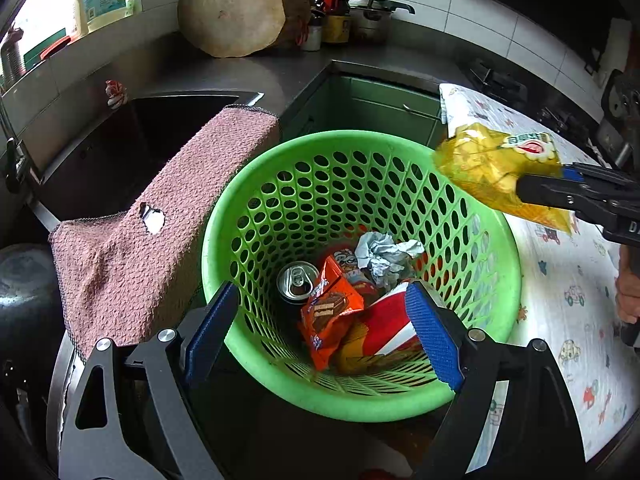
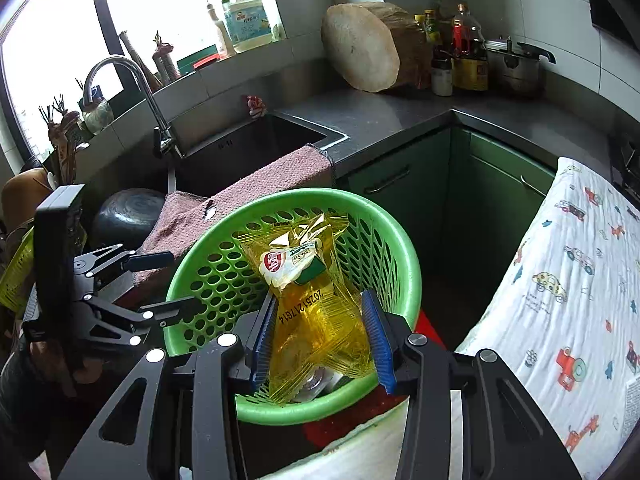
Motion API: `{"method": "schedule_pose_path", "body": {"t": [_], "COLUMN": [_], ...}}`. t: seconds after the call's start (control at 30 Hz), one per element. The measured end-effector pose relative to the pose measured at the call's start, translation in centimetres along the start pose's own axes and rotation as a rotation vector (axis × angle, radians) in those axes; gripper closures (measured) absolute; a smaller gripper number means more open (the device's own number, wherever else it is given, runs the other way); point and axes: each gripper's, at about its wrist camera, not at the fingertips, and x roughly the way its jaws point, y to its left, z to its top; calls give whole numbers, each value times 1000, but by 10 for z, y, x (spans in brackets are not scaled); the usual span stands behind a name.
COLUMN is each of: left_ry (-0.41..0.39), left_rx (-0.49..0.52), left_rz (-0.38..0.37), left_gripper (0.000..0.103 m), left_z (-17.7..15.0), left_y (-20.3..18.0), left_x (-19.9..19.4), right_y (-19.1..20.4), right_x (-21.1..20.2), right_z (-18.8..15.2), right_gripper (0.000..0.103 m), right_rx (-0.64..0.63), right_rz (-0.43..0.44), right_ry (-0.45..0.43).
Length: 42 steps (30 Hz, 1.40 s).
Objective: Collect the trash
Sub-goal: 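Release the yellow plastic bag into the green basket with the right tool, then move the left tool to the clear plastic cup while the right tool approaches the white lid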
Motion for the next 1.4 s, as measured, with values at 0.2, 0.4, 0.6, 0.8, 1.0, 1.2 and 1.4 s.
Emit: {"method": "schedule_pose_path", "body": {"t": [0.2, 0.4, 0.6, 0.8, 1.0, 1.2, 1.4], "left_ry": [6, 7, -6, -17, -22, -26, -44], "left_rx": [-23, -32, -26, 0, 40, 95, 144], "left_rz": [1, -2, -25, -50, -89, -137, -180], "left_gripper": [18, 18, 18, 18, 18, 18, 10], "left_z": [-6, -10, -8, -8, -8, -6, -4], "left_y": [8, 10, 0, -18, -47, -84, -122], "left_x": [-1, -2, -6, -11, -14, -16, -21], "right_y": [1, 2, -6, -22, -44, -77, -116], "right_x": [26, 17, -22, -73, -123, -176, -227], "right_z": [5, -1, -18, -52, -100, -154, -212], "right_gripper": [30, 29, 26, 17, 13, 11, 10], "right_rx": [42, 28, 46, 102, 176, 248, 315], "right_rz": [-3, -24, -50, -95, -166, -303, -477], "right_ry": [25, 23, -7, -46, -63, -73, -65]}}
